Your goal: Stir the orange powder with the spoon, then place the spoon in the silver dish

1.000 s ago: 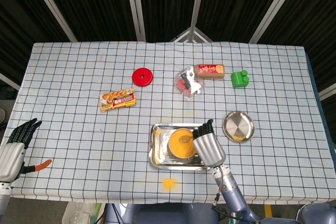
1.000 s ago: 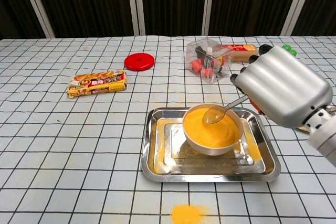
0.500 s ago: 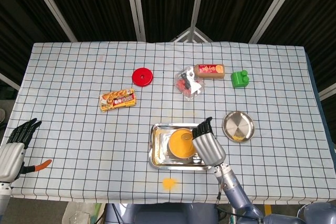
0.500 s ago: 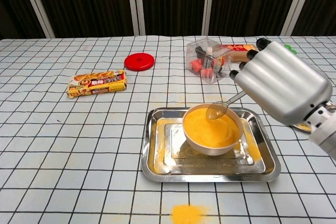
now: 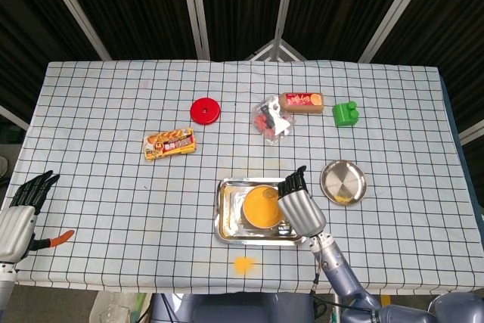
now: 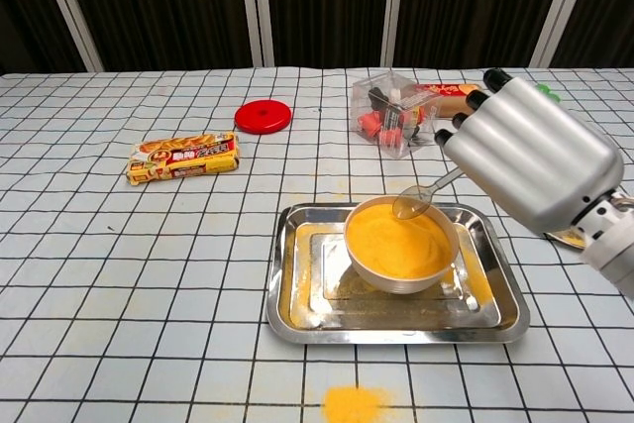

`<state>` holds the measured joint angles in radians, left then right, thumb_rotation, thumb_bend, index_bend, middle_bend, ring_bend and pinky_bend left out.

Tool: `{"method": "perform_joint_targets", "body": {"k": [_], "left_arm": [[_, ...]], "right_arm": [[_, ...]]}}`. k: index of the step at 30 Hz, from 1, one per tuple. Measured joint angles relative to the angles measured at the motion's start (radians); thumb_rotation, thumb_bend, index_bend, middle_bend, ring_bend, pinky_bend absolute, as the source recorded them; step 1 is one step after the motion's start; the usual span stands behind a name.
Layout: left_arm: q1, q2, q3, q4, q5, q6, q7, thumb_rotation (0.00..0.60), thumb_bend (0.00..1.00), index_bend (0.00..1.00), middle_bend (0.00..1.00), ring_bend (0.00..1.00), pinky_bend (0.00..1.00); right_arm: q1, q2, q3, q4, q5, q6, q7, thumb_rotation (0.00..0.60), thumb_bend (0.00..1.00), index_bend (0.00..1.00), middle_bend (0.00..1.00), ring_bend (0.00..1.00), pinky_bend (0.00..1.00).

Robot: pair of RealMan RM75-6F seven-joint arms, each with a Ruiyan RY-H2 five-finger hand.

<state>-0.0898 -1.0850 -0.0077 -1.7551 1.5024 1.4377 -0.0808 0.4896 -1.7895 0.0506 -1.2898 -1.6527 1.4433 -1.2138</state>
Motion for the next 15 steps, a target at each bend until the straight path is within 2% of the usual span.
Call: {"method": "perform_joint_targets", "body": {"k": [15], "left_arm": [[0.000, 0.001, 0.000, -0.001, 0.001, 0.001, -0.002, 0.600, 0.00, 0.00, 0.00, 0.00, 0.00]], "right_arm": [[-0.022, -0.020, -0.019, 0.027, -0.032, 0.002, 0.051, 0.600, 0.51, 0.58, 0.56, 0.44, 0.34]]}}
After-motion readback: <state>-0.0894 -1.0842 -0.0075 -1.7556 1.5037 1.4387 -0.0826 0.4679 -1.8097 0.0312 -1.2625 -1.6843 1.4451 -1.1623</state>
